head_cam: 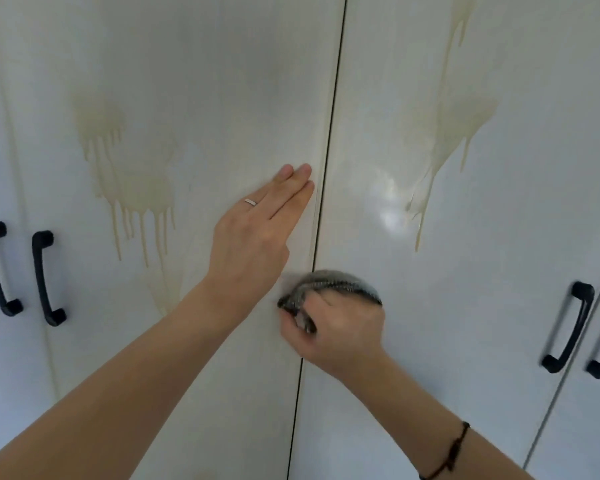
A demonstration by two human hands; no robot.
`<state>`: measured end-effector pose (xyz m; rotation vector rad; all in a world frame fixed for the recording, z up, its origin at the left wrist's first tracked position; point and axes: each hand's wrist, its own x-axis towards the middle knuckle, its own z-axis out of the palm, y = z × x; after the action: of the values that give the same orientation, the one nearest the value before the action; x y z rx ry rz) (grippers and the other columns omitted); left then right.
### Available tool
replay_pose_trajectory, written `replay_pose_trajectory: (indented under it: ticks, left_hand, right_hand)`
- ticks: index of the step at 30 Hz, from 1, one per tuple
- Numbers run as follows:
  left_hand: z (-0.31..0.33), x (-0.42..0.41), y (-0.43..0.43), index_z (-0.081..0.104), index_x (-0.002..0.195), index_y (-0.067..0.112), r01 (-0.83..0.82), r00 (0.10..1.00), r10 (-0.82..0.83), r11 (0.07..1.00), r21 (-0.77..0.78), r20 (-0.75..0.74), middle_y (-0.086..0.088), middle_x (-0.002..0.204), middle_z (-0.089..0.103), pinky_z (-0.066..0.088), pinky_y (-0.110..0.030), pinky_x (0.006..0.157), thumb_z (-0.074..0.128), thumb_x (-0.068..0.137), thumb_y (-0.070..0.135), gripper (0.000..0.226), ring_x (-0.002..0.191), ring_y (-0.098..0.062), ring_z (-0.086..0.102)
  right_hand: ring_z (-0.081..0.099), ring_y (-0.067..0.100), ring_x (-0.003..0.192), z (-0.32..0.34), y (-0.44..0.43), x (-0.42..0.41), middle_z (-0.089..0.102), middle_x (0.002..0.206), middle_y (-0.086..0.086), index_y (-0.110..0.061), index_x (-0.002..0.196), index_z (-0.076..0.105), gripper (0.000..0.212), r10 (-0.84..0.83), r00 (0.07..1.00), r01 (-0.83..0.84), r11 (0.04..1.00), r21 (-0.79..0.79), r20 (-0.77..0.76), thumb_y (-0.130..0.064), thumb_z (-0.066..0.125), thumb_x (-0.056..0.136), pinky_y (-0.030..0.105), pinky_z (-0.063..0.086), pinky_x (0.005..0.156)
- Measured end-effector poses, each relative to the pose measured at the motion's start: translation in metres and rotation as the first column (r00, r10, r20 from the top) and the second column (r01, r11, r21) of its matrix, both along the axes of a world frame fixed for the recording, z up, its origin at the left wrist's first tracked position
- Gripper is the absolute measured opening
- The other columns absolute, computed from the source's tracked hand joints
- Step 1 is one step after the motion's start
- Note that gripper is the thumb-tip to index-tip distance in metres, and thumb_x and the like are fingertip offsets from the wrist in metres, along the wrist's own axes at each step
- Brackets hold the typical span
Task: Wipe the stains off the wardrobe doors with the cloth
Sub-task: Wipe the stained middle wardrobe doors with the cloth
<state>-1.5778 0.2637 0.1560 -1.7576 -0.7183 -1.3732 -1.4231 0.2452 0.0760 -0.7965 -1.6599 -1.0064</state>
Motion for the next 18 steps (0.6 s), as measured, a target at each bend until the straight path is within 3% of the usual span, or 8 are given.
replay_pose_trajectory:
  ticks: [2, 5, 7, 9, 11, 13, 16, 18]
  left_hand:
    - [0.000, -0.003, 0.000, 0.068, 0.127, 0.007, 0.003, 1.000, -0.003, 1.000, -0.016, 0.010, -0.002, 0.139, 0.060, 0.051, -0.031, 0.100, 0.044, 0.072, -0.025, 0.068, 0.132, -0.017, 0.055]
    - [0.000, -0.004, -0.003, 0.067, 0.128, 0.009, 0.008, 1.000, -0.008, 0.999, -0.038, -0.013, 0.001, 0.141, 0.058, 0.053, -0.028, 0.095, 0.043, 0.075, -0.020, 0.065, 0.130, -0.014, 0.056]
    - [0.005, -0.004, -0.009, 0.065, 0.132, 0.013, -0.015, 1.000, 0.018, 0.995, -0.102, 0.024, 0.008, 0.143, 0.056, 0.047, -0.017, 0.081, 0.044, 0.073, -0.016, 0.069, 0.115, -0.010, 0.064]
    - [0.009, -0.004, -0.011, 0.064, 0.134, 0.018, -0.014, 0.997, 0.026, 0.989, -0.150, 0.077, 0.013, 0.145, 0.054, 0.042, -0.017, 0.064, 0.045, 0.070, -0.012, 0.072, 0.092, -0.009, 0.066]
    - [0.009, -0.005, -0.011, 0.065, 0.132, 0.015, -0.023, 0.998, 0.030, 0.991, -0.132, 0.053, 0.010, 0.145, 0.055, 0.050, -0.024, 0.063, 0.045, 0.074, -0.010, 0.066, 0.102, -0.010, 0.067]
    - [0.007, -0.006, -0.011, 0.064, 0.132, 0.009, -0.056, 0.998, 0.058, 0.993, -0.104, 0.014, 0.003, 0.146, 0.054, 0.053, -0.025, 0.073, 0.043, 0.073, -0.012, 0.066, 0.123, -0.011, 0.061]
    - [0.005, -0.002, -0.016, 0.063, 0.130, 0.003, -0.102, 0.995, 0.101, 0.988, -0.114, -0.021, -0.006, 0.148, 0.052, 0.056, -0.030, 0.079, 0.042, 0.071, -0.017, 0.066, 0.134, -0.018, 0.052]
    - [0.009, 0.002, -0.020, 0.063, 0.128, 0.000, -0.136, 0.990, 0.133, 0.986, -0.096, -0.043, -0.014, 0.150, 0.048, 0.053, -0.037, 0.087, 0.039, 0.079, -0.017, 0.057, 0.139, -0.027, 0.046]
  right_hand:
    - [0.047, 0.018, 0.045, -0.012, 0.003, 0.005, 0.050, 0.054, -0.006, -0.024, 0.060, 0.054, 0.032, -0.052, 0.995, 0.049, 0.998, 0.038, 0.085, -0.037, 0.074, 0.082, 0.024, 0.027, 0.043]
    - [0.047, 0.019, 0.044, 0.054, 0.014, 0.005, 0.050, 0.053, -0.004, -0.023, 0.062, 0.056, 0.032, -0.149, 0.984, 0.142, 0.986, 0.085, 0.093, -0.038, 0.064, 0.090, 0.024, 0.024, 0.045]
    - [0.049, 0.021, 0.045, 0.111, 0.022, -0.002, 0.053, 0.053, -0.002, -0.023, 0.065, 0.057, 0.032, -0.162, 0.987, 0.160, 0.982, 0.101, 0.009, -0.037, 0.058, 0.093, 0.025, 0.027, 0.043]
    - [0.051, 0.021, 0.045, 0.137, 0.020, -0.009, 0.054, 0.053, -0.002, -0.022, 0.062, 0.055, 0.032, -0.127, 0.988, 0.135, 0.986, 0.098, -0.086, -0.036, 0.060, 0.090, 0.026, 0.022, 0.045]
    - [0.049, 0.021, 0.045, 0.117, 0.020, -0.009, 0.054, 0.053, -0.002, -0.021, 0.062, 0.056, 0.030, -0.125, 0.990, 0.131, 0.987, 0.088, -0.068, -0.036, 0.063, 0.088, 0.026, 0.019, 0.047]
    - [0.046, 0.020, 0.043, 0.057, 0.020, -0.005, 0.052, 0.052, -0.002, -0.021, 0.061, 0.058, 0.030, -0.112, 0.994, 0.111, 0.991, 0.068, 0.015, -0.036, 0.065, 0.086, 0.025, 0.022, 0.046]
    - [0.040, 0.017, 0.039, -0.038, 0.010, 0.000, 0.044, 0.047, -0.005, -0.022, 0.054, 0.049, 0.031, -0.064, 0.987, 0.068, 0.997, -0.022, 0.149, -0.027, 0.070, 0.076, 0.022, 0.028, 0.038]
    - [0.040, 0.017, 0.039, -0.043, 0.011, 0.007, 0.042, 0.046, -0.006, -0.022, 0.052, 0.045, 0.034, -0.073, 0.979, 0.074, 0.997, 0.003, 0.192, -0.026, 0.070, 0.074, 0.024, 0.027, 0.037]
